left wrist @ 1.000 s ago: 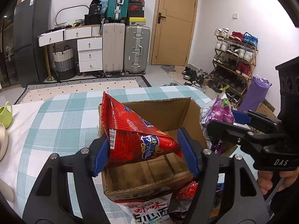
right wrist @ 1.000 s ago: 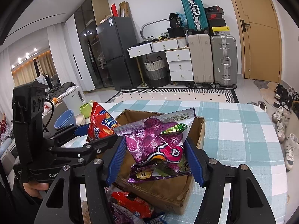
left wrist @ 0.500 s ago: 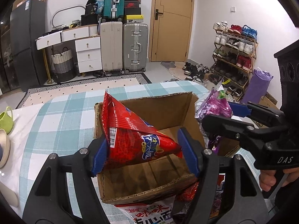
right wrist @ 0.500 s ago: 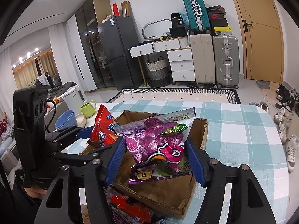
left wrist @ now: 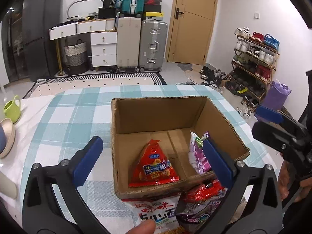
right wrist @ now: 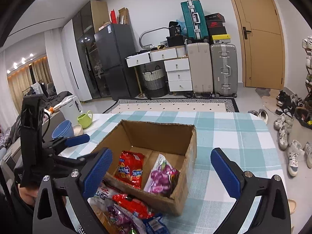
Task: Organize snacks
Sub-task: 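Open both grippers to drop the bags into the box, then grasp the white noodle-snack bag with the left gripper while the right grasps the biscuit pack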
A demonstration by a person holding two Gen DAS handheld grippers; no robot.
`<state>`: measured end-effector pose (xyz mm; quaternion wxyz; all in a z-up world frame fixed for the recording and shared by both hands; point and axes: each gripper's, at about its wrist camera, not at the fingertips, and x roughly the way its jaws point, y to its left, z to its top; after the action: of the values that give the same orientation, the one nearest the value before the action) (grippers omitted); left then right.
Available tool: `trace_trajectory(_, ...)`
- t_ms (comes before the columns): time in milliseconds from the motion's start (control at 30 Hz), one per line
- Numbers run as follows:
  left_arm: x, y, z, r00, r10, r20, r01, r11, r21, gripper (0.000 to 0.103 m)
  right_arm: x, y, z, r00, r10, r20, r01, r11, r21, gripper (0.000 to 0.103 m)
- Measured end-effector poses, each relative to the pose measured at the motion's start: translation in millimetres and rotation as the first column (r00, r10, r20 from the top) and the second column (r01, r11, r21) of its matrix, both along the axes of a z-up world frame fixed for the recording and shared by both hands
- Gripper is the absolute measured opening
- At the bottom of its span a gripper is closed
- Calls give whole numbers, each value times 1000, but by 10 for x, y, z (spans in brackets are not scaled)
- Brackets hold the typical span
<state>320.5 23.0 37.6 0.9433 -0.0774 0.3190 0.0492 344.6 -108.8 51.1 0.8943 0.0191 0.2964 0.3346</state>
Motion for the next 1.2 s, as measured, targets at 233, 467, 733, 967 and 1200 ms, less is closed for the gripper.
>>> trace_trajectory(233,-385,79,55,999,48,-5,-48,999,-13,102,-163,-102,-10,1000,5,-8,-5,1000,2,102)
trace_trajectory(467,-871,68,70,998,67,-4,-67,998,-1,102,-371,-220,-35,1000,6,-26,-6,1000,-14,102)
trace_trajectory(733,-1356,116,96,994,106,-17,-106,994,-20,102,-647,-455,-82,997,-34,-76,31,999,-39,102)
trace_trajectory(967,-1663,60,89,993,113,-28,-113,993,-12,102,-863,-545,-218,990,-40,-133,32,997,-64,102)
trace_trajectory(1200,-1863,-87,66,995,93,-40,-92,996,6,102,-1013,-514,-362,985,-25,-173,9,996,-91,102)
